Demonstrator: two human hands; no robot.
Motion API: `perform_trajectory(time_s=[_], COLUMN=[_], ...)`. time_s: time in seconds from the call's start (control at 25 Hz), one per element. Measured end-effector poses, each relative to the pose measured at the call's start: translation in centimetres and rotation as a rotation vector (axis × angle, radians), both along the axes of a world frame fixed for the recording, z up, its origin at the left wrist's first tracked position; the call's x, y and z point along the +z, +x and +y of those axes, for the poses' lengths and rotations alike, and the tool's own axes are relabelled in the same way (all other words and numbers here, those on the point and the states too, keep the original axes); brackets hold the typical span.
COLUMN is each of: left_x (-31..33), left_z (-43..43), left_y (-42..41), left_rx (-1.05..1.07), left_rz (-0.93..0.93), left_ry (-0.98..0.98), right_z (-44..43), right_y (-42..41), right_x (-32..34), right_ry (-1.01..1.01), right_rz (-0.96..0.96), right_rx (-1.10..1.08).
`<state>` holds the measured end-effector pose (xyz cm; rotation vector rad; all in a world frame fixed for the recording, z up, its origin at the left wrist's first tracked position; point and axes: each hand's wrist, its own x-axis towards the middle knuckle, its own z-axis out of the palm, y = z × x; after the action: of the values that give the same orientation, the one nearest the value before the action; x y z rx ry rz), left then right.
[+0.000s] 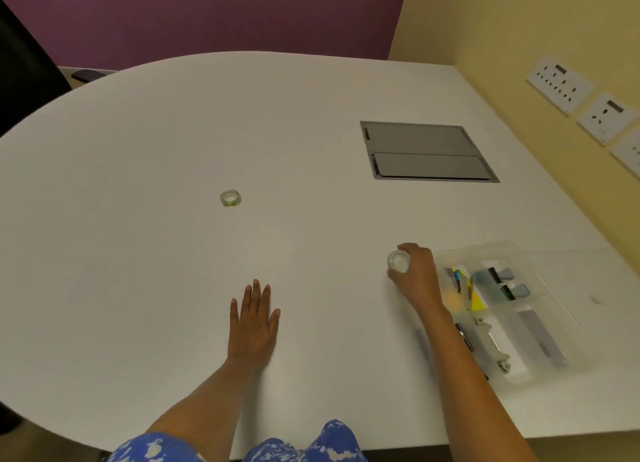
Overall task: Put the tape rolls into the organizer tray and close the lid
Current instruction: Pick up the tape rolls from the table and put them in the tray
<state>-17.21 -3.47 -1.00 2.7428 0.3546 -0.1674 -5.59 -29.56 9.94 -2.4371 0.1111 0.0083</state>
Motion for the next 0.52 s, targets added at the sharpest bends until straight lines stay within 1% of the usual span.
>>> perform_trajectory(time_s=[0.12, 0.2, 0.36, 0.52], left_x=[0.1, 0.3, 0.5, 0.7], left_z=[-2.7, -5.6, -6.6, -7.6], left_y=[0.2, 0.4, 0.5, 0.4], left_rx=[0.017, 0.033, 0.068, 0.083], left_rz=[0.0, -0.003, 0.004, 0.0], left_ry=[-0.007, -0.018, -0.017, -0.035], right_z=[-4.6, -7.9, -7.8, -7.0], right_y=[-0.1, -0.2, -0.5, -0.2], right_x=[-0.4, -0.7, -1.2, -1.4], right_ry=[-0.075, -0.159, -0.326, -0.516], right_rz=[0.075, 0.144, 0.25, 0.279], right_rx=[-0.043, -0.003, 0.139, 0.181])
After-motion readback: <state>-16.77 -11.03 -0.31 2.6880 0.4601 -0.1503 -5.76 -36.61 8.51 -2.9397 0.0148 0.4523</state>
